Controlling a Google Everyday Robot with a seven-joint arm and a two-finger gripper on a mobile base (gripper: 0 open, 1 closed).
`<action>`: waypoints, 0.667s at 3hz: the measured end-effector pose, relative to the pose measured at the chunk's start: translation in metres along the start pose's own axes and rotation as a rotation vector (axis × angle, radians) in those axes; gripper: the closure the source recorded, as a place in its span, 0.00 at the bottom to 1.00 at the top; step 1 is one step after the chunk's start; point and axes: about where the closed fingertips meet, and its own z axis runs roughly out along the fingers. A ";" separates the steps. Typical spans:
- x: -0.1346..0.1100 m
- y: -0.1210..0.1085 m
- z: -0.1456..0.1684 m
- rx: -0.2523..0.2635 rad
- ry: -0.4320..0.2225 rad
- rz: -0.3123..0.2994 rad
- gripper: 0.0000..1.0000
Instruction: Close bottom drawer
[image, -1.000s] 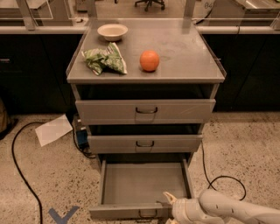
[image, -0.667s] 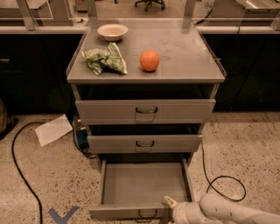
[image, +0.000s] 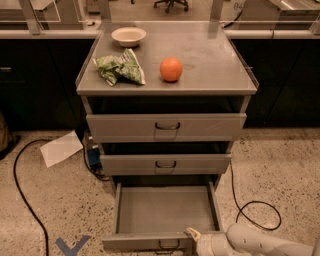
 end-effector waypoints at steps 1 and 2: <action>0.016 0.005 0.015 -0.026 0.011 0.024 0.00; 0.034 0.010 0.030 -0.057 0.015 0.056 0.00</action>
Offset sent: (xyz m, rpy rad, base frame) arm -0.0228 -0.0005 -0.0697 0.0057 0.1282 0.0048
